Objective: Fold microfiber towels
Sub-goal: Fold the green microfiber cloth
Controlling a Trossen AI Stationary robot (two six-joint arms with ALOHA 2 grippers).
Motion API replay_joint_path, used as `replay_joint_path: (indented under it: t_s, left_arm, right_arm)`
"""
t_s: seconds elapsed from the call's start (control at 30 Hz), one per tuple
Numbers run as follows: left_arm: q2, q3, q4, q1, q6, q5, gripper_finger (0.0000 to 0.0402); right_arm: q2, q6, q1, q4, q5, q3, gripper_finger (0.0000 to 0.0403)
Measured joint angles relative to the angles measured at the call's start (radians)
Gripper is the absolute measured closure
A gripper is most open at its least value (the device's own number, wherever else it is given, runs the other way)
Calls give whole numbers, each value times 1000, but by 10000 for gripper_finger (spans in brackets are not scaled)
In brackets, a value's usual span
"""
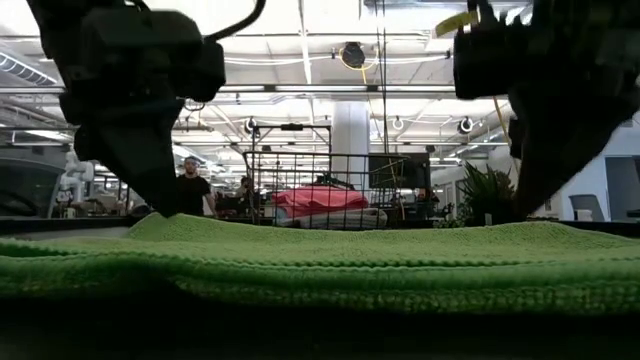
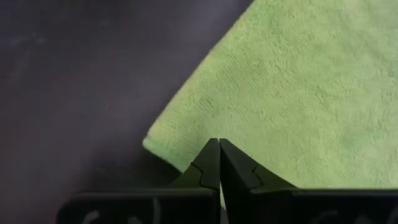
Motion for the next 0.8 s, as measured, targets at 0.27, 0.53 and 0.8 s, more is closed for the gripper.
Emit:
replay_joint_path:
  t_s: [0.27,0.53,0.8]
  left_arm:
    - [31,0,1,21,-11,1,400]
    - [31,0,-48,67,-6,-43,398]
    - [31,0,-68,105,45,-43,396]
  right_arm:
    - [39,-43,-24,-70,0,0,403]
    - [35,-150,-110,-81,2,0,403]
    - [35,-201,-175,-80,1,0,403]
